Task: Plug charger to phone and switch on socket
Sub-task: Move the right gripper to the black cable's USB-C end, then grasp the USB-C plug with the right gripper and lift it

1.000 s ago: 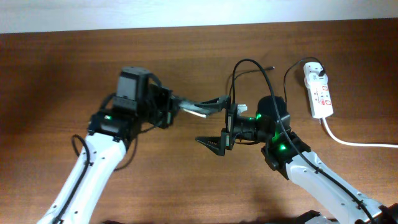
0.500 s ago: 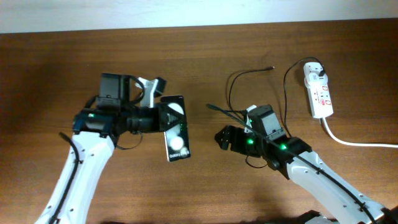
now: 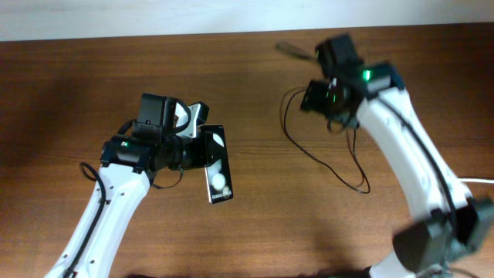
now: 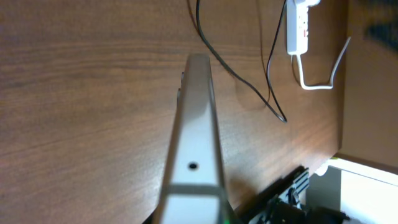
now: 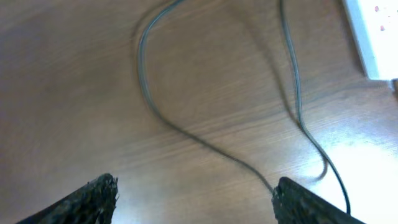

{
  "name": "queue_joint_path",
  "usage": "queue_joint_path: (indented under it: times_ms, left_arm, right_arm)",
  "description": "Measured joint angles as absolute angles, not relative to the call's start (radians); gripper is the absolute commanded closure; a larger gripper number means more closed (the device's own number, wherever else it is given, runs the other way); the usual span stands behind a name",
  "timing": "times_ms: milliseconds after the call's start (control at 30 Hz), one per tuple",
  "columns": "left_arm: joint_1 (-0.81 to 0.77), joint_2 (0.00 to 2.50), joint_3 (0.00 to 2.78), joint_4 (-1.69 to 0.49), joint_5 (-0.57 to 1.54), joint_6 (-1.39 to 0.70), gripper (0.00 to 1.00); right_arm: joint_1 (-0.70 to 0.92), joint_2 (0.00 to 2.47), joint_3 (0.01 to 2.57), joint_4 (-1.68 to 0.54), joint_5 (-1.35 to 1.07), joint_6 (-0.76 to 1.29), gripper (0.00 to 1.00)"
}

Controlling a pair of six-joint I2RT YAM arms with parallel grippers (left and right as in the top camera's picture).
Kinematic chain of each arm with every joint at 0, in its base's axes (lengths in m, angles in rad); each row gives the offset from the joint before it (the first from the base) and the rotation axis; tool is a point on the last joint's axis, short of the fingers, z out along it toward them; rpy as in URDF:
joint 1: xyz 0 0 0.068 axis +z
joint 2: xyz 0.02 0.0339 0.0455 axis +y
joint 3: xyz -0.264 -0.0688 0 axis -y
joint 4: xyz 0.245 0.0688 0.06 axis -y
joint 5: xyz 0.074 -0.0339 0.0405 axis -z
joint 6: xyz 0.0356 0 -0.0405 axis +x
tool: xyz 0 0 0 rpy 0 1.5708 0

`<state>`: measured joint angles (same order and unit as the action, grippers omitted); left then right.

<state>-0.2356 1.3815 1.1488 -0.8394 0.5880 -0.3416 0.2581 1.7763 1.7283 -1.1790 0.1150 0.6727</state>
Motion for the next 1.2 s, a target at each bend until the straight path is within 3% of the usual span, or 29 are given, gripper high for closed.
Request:
queue_joint_path:
  times_ms: [100,233,300,533,567,633,667,733,867,900,933,967,1000,1067,1200]
  left_arm:
    - [-0.236,1.382,1.148,-0.843,0.588,-0.345,1.00]
    - [-0.236,1.382,1.148,-0.842,0.586,-0.345,1.00]
    - [-0.236,1.382,1.148,-0.841,0.583,-0.345,1.00]
    - [-0.236,1.382,1.148,-0.842,0.567,-0.345,1.00]
    - [-0.236,1.382,1.148,-0.842,0.567,-0.345,1.00]
    - [-0.236,1.382,1.148,-0.843,0.567,-0.345,1.00]
    - [-0.236,1.382,1.148,-0.843,0.567,-0.345,1.00]
    - [-0.236,1.382,1.148,-0.843,0.567,-0.345,1.00]
    - [-0.236,1.382,1.148,-0.842,0.567,-0.345,1.00]
    - [-0.236,1.382,1.148,-0.843,0.567,-0.345,1.00]
    - [-0.236,1.382,1.148,-0.843,0.567,-0.345,1.00]
    - [-0.236,1.382,1.148,-0.842,0.567,-0.345,1.00]
    - [-0.236,1.382,1.148,-0.843,0.567,-0.345,1.00]
    - [-0.236,1.382,1.148,-0.843,0.567,-0.345,1.00]
    - [-0.236,1.382,1.148,-0.846,0.567,-0.345,1.00]
  right_arm:
    - [0.116,2.051,1.865,-1.085,0.080,0.674,0.19]
    - [0.077,2.246,1.873,-0.878,0.001,0.673,0.19]
    - [0.077,2.266,1.873,-0.819,-0.019,0.685,0.29]
    - [0.077,2.320,1.878,-0.698,-0.002,0.813,0.30]
    - [0.077,2.349,1.878,-0.693,0.021,0.816,0.37]
    - [0.077,2.364,1.880,-0.670,0.035,0.822,0.66]
    - [0.077,2.369,1.880,-0.664,0.041,0.821,0.75]
    - [0.080,2.376,1.881,-0.664,0.035,0.785,0.81]
    - [0.136,2.376,1.902,-0.798,-0.019,0.542,0.80]
    - [0.171,2.372,1.908,-0.869,-0.022,0.469,0.63]
    - [0.204,2.372,1.914,-0.934,-0.025,0.404,0.55]
    - [0.243,2.368,1.916,-1.004,-0.023,0.324,0.39]
    - [0.273,2.368,1.916,-1.037,-0.012,0.291,0.35]
    - [0.286,2.368,1.916,-1.053,0.025,0.260,0.36]
    - [0.284,2.366,1.916,-1.047,0.059,0.356,0.62]
